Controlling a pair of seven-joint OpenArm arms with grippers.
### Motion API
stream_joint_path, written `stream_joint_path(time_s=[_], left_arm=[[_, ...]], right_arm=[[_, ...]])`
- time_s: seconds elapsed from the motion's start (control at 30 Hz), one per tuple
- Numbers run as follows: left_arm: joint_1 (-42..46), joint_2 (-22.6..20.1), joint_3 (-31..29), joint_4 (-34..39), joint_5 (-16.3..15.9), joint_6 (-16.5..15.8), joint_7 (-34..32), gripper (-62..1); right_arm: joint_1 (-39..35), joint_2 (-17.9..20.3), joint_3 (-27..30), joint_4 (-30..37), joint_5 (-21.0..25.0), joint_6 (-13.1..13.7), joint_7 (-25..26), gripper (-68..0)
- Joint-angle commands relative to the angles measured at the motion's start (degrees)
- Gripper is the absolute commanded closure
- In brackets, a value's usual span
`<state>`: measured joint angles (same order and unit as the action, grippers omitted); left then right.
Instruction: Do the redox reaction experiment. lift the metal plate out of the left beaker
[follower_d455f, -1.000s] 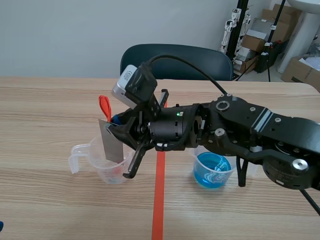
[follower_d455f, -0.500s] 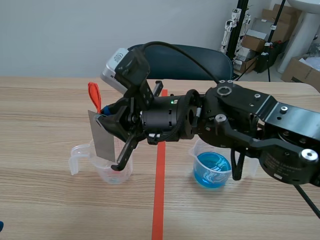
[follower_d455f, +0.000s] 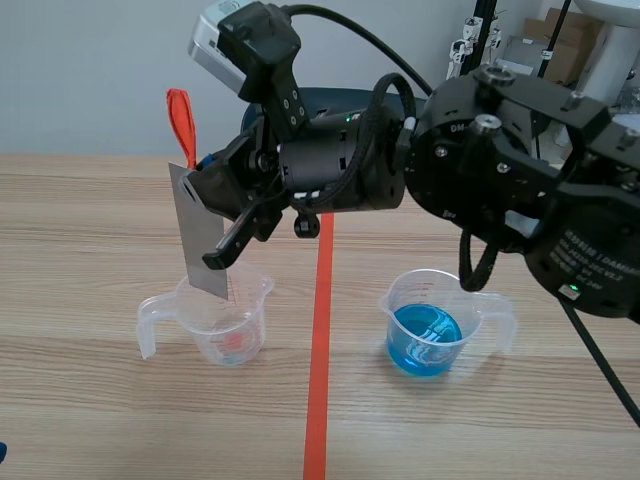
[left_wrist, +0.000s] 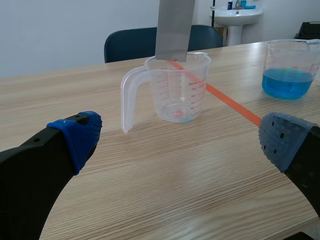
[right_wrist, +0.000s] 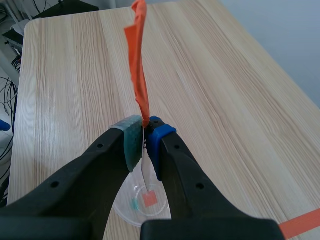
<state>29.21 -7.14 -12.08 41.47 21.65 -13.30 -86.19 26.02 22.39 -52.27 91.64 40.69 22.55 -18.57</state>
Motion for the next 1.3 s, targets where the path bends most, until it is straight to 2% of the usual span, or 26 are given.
stream_joint_path(time_s=[0.0,0.3,0.4,0.5,0.7,0.97,1.1,1.27], left_arm=[[0.28,-0.39,-0.15,0.68,-0.17,0.04,-2.84,-62.3],[0.28,-0.39,-0.15,0.68,-0.17,0.04,-2.84,-62.3],[0.28,-0.37,-0.15,0.68,-0.17,0.04,-2.84,-62.3],[0.28,-0.37,-0.15,0.68,-0.17,0.04,-2.84,-62.3],[0.28,-0.39,-0.15,0.68,-0.17,0.04,-2.84,-62.3],[0.26,-0.39,-0.15,0.68,-0.17,0.04,-2.84,-62.3],[0.26,-0.39,-0.15,0.68,-0.17,0.04,-2.84,-62.3],[0.26,-0.39,-0.15,0.68,-0.17,0.04,-2.84,-62.3]], right_arm=[[1.49,-0.02,1.49,2.10,2.05,0.00,-0.87,-0.4],[3.19,0.02,8.20,10.19,7.58,-0.22,-10.80,-0.4],[4.15,0.83,8.48,10.82,8.39,-0.20,-11.26,-0.4],[4.63,1.86,8.44,10.82,12.46,-0.20,-12.22,-0.4],[5.95,3.58,8.44,10.80,17.09,-0.20,-12.90,-0.4],[9.60,6.23,7.56,10.80,21.94,-0.20,-15.69,-0.4],[11.78,6.82,4.52,10.80,21.97,-0.20,-18.47,-0.4],[13.07,6.97,0.55,10.69,23.06,-0.24,-18.60,-0.4]])
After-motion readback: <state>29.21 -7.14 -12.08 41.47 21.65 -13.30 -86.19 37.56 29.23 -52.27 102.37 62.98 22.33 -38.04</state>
